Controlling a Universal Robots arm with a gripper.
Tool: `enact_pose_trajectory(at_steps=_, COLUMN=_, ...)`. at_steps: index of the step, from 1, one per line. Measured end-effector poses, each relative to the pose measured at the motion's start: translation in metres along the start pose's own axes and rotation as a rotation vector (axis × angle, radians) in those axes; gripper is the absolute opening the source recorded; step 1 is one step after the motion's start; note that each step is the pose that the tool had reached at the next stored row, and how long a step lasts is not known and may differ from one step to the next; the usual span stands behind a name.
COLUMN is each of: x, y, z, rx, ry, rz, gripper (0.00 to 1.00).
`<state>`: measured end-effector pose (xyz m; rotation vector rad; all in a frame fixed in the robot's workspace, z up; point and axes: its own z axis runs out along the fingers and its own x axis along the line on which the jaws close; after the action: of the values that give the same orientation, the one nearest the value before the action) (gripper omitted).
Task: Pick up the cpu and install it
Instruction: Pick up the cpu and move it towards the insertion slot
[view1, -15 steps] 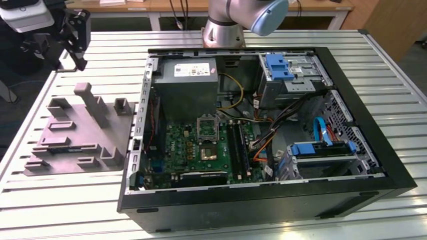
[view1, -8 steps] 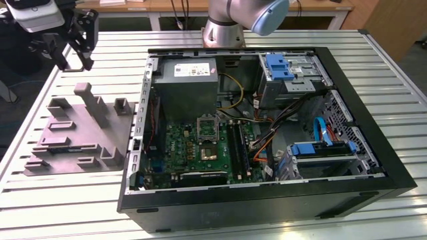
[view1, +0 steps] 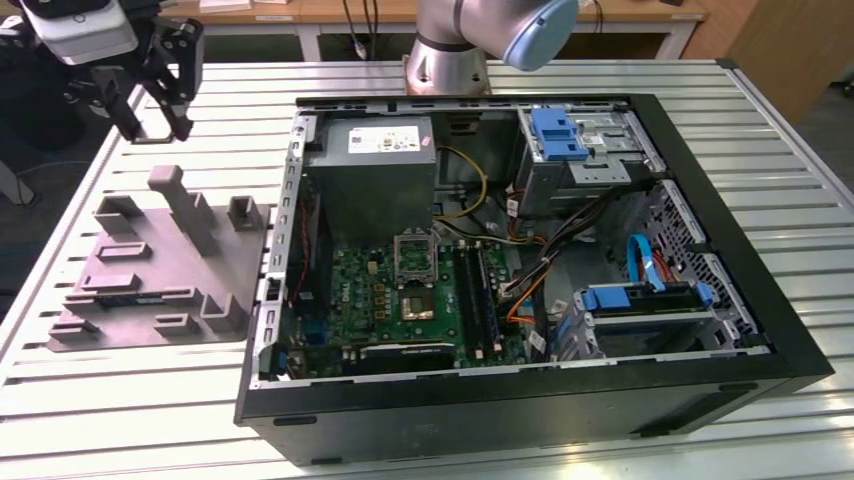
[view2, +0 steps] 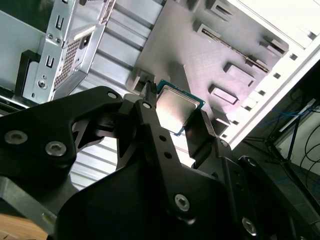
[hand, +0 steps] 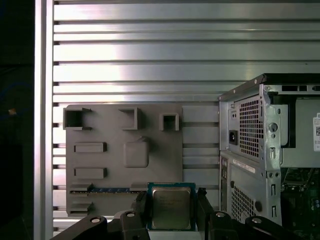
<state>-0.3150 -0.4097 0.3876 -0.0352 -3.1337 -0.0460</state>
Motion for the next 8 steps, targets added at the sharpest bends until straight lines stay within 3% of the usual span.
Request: enact_pose_trajectory(at_steps=8, x=-0.0028, y=0.0001, z=-0.0001, rx=0.0001, ry=0.0001, rz=0.0, gripper=0.47)
